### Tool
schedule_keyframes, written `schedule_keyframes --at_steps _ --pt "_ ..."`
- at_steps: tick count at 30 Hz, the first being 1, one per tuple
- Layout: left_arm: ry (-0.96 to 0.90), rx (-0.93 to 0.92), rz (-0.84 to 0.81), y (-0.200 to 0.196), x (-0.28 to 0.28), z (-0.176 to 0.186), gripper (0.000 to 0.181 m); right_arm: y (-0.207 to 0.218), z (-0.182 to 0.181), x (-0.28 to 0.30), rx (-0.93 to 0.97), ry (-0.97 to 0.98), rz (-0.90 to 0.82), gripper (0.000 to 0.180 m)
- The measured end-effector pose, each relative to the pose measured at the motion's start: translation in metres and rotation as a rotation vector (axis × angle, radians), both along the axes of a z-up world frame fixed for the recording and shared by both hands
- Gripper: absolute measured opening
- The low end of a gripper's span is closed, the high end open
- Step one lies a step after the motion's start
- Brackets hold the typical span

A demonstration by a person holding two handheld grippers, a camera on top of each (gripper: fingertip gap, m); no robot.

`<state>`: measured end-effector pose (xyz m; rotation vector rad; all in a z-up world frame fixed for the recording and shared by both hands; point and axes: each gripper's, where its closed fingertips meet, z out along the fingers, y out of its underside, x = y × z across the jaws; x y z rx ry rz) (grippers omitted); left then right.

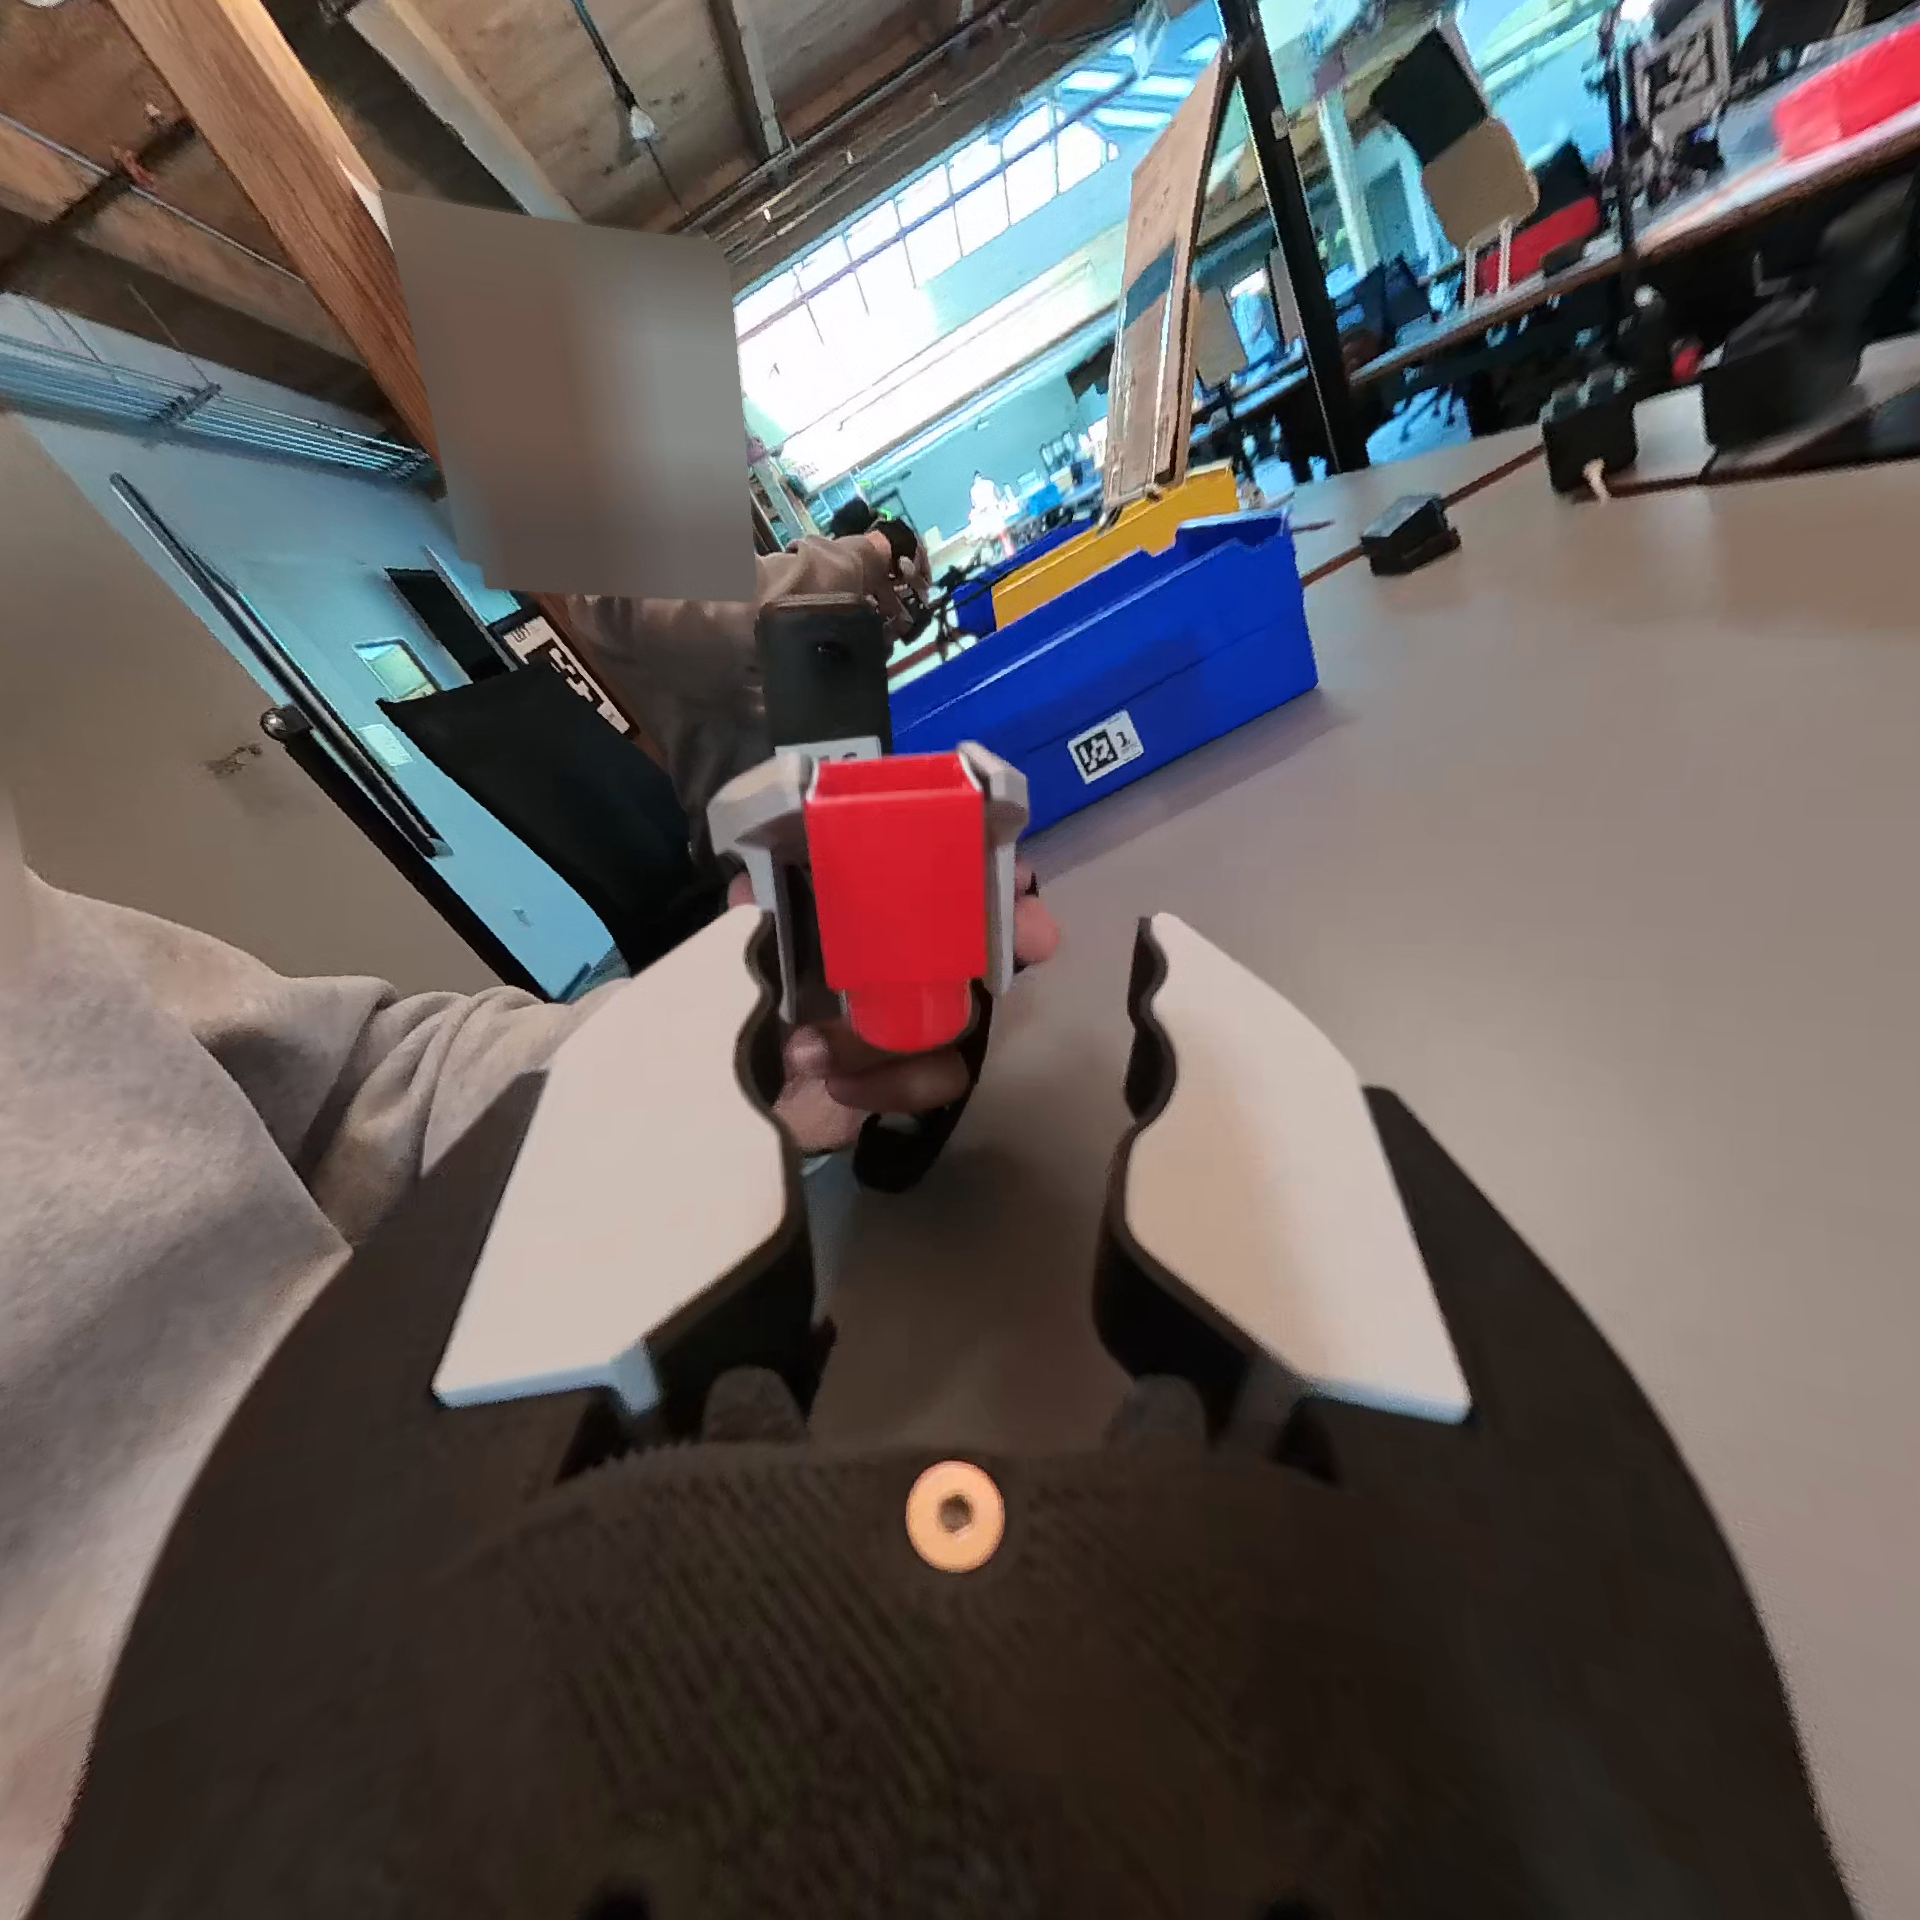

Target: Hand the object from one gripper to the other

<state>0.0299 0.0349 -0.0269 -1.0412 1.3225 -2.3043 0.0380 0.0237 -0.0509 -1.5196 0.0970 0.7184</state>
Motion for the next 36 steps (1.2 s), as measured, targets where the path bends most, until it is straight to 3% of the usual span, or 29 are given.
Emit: schedule_keyframes --at_steps 9,21,27,36 --pt "-0.005 -0.092 -0.003 0.006 -0.001 0.006 0.034 0.006 -0.014 -0.02 -0.066 -0.121 0.05 0.056" --pt "-0.018 -0.112 -0.011 -0.004 -0.004 0.009 0.034 0.01 -0.009 -0.034 -0.028 -0.055 0.085 0.046" --pt "-0.02 -0.122 -0.014 -0.004 -0.004 0.01 0.034 0.01 -0.007 -0.038 -0.017 -0.087 0.083 0.03" --pt "-0.016 -0.142 -0.021 -0.003 -0.004 0.011 0.04 0.008 -0.005 -0.036 -0.008 -0.071 0.077 0.029"
